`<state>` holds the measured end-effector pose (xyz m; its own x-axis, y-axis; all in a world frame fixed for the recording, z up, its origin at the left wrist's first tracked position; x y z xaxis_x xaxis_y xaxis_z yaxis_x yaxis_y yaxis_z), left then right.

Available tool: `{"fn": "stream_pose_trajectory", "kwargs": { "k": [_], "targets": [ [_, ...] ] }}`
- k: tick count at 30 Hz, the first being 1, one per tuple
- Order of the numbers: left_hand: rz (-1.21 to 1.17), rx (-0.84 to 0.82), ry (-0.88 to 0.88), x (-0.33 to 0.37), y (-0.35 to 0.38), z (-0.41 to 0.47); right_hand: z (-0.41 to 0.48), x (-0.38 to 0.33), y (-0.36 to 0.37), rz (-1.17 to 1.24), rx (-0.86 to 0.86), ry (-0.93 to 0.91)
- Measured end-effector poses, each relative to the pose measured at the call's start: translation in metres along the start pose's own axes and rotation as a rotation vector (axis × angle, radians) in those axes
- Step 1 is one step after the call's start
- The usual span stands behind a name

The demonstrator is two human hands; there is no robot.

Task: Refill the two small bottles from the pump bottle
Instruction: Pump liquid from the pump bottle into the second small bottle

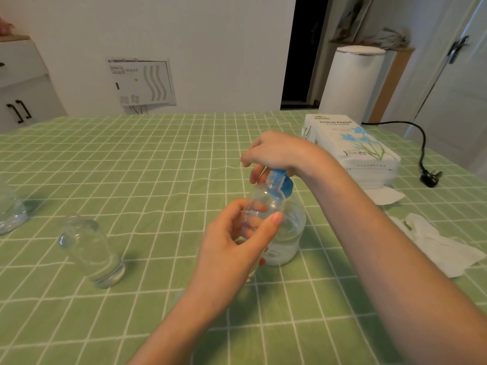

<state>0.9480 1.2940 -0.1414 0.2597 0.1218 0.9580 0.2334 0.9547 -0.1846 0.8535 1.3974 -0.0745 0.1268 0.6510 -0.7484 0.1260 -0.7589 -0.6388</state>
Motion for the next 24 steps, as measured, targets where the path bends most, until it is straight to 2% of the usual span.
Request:
{"fn": "stream_pose_trajectory", "kwargs": {
  "k": [7,18,24],
  "targets": [
    [-0.012,-0.001,-0.026,-0.004,0.001,-0.002,0.002,0.007,0.007,0.011,-0.02,0.022],
    [-0.017,0.005,-0.005,0.0,-0.001,0.0,0.001,-0.005,-0.003,-0.068,0.069,-0.039],
    [-0.003,0.003,-0.012,0.0,0.0,-0.001,-0.001,0.0,0.0,-0.004,0.041,-0.012]
  ]
}}
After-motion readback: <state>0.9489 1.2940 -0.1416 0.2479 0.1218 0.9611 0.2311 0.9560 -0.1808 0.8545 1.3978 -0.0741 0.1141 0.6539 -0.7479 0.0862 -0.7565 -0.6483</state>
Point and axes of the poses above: each hand's wrist, its own z-axis towards the middle knuckle, its own y-axis out of the palm, x = y × z, the point moved 5 cm from there along z, towards the middle knuckle, and after that the axes turned 15 degrees about z, right-handed, at the moved point
